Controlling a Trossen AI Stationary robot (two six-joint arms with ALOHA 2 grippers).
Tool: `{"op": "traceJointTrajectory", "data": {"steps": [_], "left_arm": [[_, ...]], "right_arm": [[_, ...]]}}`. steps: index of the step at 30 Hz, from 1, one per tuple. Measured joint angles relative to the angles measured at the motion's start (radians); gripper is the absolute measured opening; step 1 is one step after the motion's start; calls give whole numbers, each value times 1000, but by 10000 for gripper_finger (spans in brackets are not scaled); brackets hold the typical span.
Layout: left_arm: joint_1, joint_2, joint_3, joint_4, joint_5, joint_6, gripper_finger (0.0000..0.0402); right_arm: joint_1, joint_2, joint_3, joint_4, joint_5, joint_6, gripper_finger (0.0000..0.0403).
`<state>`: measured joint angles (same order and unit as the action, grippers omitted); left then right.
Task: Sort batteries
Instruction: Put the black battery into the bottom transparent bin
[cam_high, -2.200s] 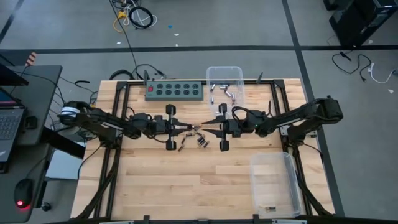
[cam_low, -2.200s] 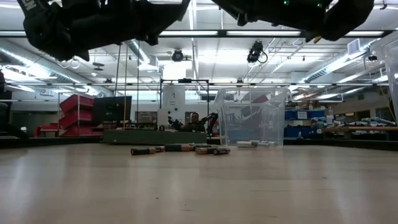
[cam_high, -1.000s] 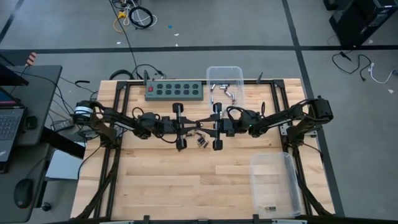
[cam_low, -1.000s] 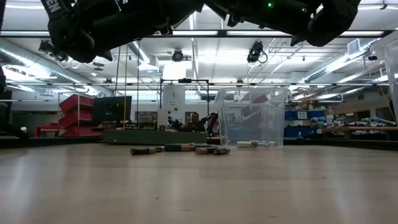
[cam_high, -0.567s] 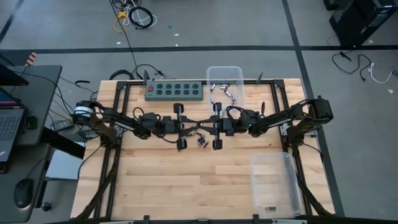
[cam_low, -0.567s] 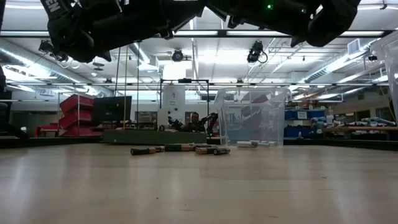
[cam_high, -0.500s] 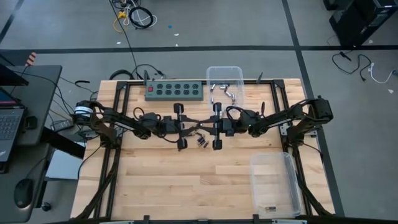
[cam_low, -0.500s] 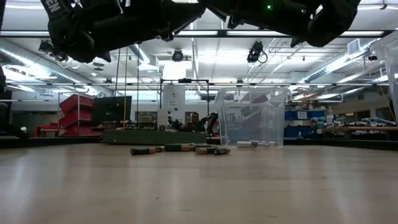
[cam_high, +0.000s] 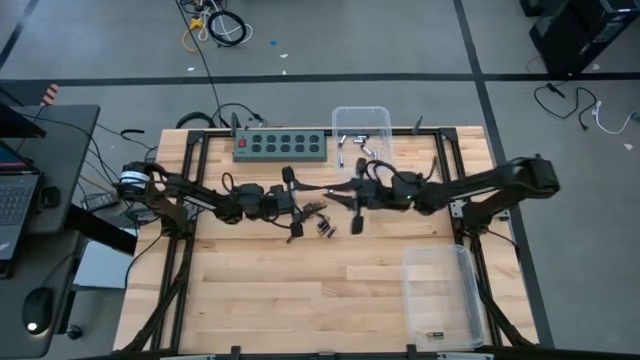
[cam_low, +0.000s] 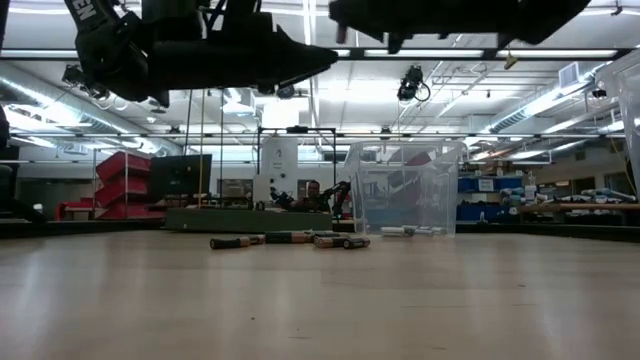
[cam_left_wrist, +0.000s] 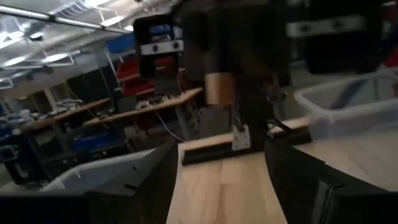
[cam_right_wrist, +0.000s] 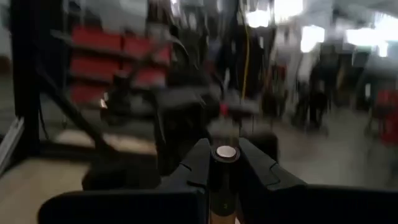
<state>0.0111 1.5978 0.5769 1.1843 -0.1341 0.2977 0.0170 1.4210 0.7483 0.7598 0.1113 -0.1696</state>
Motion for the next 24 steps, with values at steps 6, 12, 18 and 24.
{"op": "traceJointTrajectory", "data": {"steps": [6,12,18,24], "left_arm": [[-9,0,-29,-11,-18,-21,241],[-9,-1,-46,-9,-97,-20,241],[-9,-2,-46,-2,-111,-13,241],[-9,-2,-46,1,-143,-12,241]], "right_arm": [[8,-269,0,-481,-4,186,43],[51,-521,0,-897,-130,354,43],[135,-693,2,-1123,-329,586,43],[255,-716,1,-1435,-353,925,43]]}}
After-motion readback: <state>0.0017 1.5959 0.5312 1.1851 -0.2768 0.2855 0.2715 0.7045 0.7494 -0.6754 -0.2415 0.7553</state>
